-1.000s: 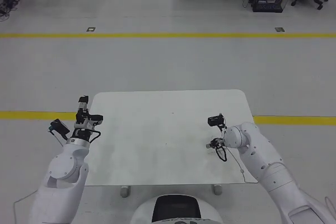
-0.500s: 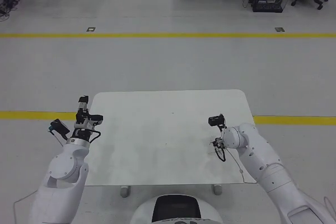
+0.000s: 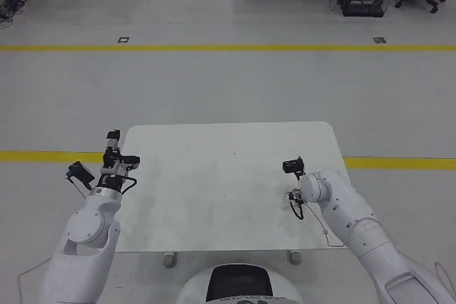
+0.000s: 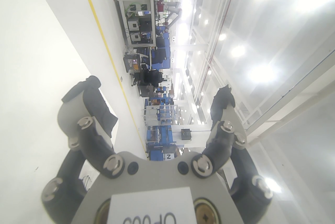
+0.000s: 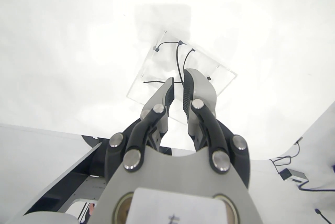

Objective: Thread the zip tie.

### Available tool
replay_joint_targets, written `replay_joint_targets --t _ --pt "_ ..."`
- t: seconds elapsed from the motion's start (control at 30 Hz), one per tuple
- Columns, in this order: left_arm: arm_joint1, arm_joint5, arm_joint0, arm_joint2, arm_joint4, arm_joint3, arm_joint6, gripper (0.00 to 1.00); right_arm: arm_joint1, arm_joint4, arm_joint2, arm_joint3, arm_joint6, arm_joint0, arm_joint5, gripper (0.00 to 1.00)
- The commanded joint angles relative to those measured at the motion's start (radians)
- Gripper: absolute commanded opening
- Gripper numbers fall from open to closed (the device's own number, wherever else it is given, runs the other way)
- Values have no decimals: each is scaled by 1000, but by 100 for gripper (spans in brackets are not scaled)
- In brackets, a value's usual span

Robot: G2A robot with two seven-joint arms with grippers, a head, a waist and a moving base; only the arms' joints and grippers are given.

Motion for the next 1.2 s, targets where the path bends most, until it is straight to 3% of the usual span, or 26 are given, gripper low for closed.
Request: replay_joint_targets --t 0.0,0.13,0.53,1.17 --pt "0 0 0 0 0 0 0 100 -3 0 -5 15 -5 5 4 10" --pt "0 0 0 0 0 0 0 100 -9 1 -14 40 -14 13 12 12" --pt "0 0 0 0 0 0 0 100 -24 1 -32 99 -41 33 24 4" --pt "0 0 0 0 0 0 0 100 -43 -15 -55 149 -61 51 38 10"
